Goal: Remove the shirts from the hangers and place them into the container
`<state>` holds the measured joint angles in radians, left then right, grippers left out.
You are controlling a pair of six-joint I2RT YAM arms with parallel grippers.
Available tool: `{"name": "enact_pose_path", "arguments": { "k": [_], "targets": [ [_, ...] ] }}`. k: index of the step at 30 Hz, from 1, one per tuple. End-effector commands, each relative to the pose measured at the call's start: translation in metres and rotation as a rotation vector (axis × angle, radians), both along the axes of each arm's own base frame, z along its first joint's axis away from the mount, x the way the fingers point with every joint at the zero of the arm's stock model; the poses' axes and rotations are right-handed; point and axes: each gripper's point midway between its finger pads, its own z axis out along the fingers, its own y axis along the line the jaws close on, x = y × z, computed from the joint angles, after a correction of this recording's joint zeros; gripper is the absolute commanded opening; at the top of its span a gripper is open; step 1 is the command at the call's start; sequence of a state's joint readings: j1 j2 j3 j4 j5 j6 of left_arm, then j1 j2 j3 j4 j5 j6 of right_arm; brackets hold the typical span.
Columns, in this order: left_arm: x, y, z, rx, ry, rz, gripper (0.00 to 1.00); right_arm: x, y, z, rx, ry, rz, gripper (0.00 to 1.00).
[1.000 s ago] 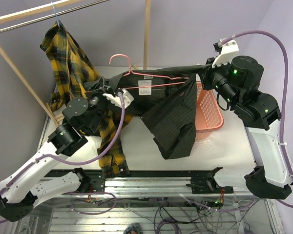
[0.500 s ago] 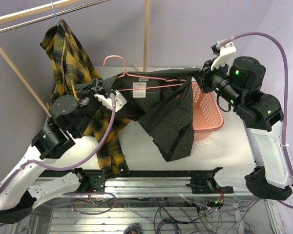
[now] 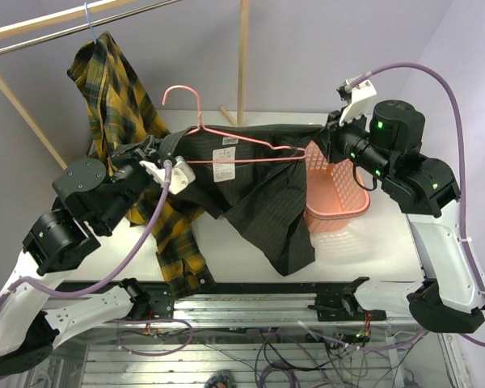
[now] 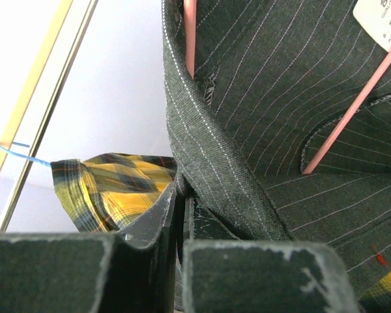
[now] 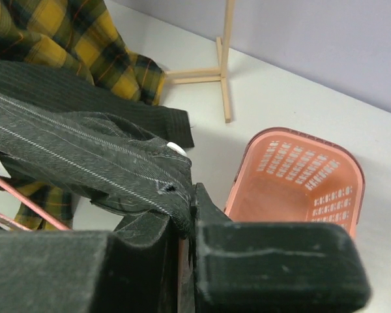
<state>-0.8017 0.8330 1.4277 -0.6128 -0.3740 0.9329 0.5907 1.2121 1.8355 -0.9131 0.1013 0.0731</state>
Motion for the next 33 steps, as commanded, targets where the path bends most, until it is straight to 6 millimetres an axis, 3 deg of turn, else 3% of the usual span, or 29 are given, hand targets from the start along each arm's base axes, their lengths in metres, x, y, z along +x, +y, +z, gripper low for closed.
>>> {"name": "enact_pose_path", "arguments": {
  "k": [1,3,5,10,15,18,22,27,33],
  "targets": [
    [-0.010,0.022,0.009,-0.072,0.008,0.054,0.07,-0.005,-0.010,0.016,0.030,-0.036,-0.013,0.20],
    [-0.007,0.013,0.000,-0.073,0.024,0.030,0.07,-0.011,-0.005,0.023,0.048,-0.038,0.026,0.40],
    [-0.001,0.002,-0.009,-0.079,0.032,0.006,0.07,-0.020,-0.005,0.036,0.071,-0.061,0.053,0.46],
    [0.019,-0.034,-0.033,-0.091,0.050,-0.066,0.07,-0.047,-0.006,0.060,0.118,-0.122,0.135,0.47],
    [0.029,-0.080,-0.047,-0.094,0.060,-0.223,0.07,-0.085,0.023,0.064,0.151,-0.113,0.397,0.43],
    [0.032,-0.102,-0.053,-0.085,0.052,-0.300,0.07,-0.097,0.030,0.053,0.137,-0.082,0.480,0.41],
    [0.036,-0.121,-0.062,-0.051,0.078,-0.362,0.07,-0.099,0.031,0.021,0.092,0.002,0.492,0.39],
    [0.033,-0.135,-0.057,-0.060,0.073,-0.436,0.07,-0.095,0.032,-0.020,0.052,0.115,0.485,0.37],
    [0.036,-0.139,-0.060,-0.028,0.081,-0.438,0.07,-0.091,0.024,-0.032,0.031,0.125,0.426,0.37]
  ]
}}
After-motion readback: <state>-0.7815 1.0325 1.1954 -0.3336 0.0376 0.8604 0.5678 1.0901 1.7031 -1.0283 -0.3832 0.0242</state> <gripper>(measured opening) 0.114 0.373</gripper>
